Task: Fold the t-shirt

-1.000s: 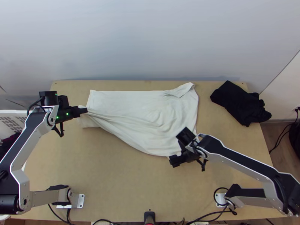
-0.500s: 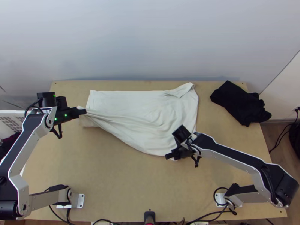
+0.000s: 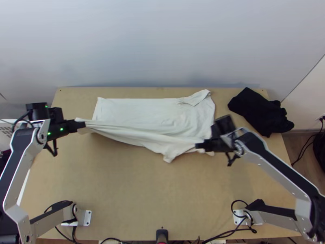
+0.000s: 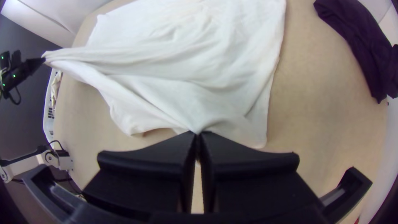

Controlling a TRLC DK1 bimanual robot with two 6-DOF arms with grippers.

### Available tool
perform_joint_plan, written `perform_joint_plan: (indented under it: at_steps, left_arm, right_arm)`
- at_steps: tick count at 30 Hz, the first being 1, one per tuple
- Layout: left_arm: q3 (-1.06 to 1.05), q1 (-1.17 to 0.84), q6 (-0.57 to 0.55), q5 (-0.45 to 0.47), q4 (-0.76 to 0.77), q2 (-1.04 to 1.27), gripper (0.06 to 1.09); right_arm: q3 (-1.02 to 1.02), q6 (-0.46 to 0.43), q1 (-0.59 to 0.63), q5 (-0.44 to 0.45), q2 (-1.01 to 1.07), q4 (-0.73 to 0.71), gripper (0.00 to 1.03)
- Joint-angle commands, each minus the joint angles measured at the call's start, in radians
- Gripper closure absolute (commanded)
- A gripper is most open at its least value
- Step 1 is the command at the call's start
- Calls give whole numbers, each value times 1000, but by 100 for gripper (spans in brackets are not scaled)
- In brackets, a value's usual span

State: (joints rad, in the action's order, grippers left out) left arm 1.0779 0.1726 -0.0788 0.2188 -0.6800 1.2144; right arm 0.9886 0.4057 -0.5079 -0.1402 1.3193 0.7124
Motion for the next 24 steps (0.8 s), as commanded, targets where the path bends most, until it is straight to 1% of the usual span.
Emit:
perform_joint_plan:
  at_steps: [1,4,8,10,12,16,18,20,24]
  left_arm:
    - [20,68,126,53,-191,-61,105]
    - [17,84,200,83,-297,-92,105]
    - [14,84,264,122,-412,-138,105]
    - [14,80,300,154,-480,-156,105]
    - [20,76,330,163,-543,-177,105]
    - [60,74,432,218,-728,-197,105]
    - [57,51,442,220,-747,-234,105]
    - [57,44,452,220,-747,-262,105]
    - [62,16,450,220,-751,-274,105]
  right_arm:
    - [104,-61,85,-62,-104,197,100]
    - [116,-80,42,-76,-134,291,100]
    - [125,-94,-24,-79,-157,392,100]
    - [134,-107,-44,-98,-167,441,100]
    - [148,-122,-66,-107,-178,495,100]
    - [191,-156,-86,-141,-193,601,100]
    - [222,-183,-83,-170,-193,662,100]
    - [259,-191,-75,-188,-195,711,100]
    - [291,-191,-75,-196,-209,746,100]
